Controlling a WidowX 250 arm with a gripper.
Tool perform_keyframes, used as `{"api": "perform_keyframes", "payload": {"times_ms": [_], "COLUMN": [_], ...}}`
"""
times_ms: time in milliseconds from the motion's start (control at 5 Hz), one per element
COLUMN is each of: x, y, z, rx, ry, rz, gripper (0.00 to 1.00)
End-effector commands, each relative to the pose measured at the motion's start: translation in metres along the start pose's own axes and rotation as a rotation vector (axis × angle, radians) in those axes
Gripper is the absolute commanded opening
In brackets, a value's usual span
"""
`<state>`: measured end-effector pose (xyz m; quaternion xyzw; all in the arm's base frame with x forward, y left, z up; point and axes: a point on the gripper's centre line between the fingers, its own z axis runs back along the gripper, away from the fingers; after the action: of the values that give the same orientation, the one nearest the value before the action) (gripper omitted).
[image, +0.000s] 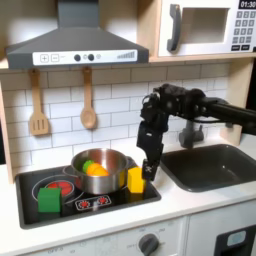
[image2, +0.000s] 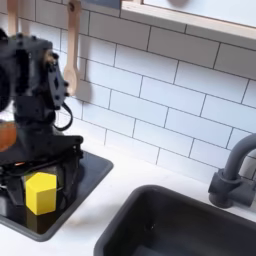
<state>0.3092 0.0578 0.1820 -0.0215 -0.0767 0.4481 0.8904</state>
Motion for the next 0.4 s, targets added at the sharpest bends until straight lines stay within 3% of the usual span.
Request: {"api": "perform_keyframes", "payload": {"times_ms": [0, 200], "x": [0.0177, 0.0222], "y": [-0.007, -0.0097], "z": [-0.0091, -0.0098], "rx": [0.007, 0.01], "ry": [-0.003, -0.007], "rz": [0.011, 0.028], "gripper": [1.0, 1.0]}}
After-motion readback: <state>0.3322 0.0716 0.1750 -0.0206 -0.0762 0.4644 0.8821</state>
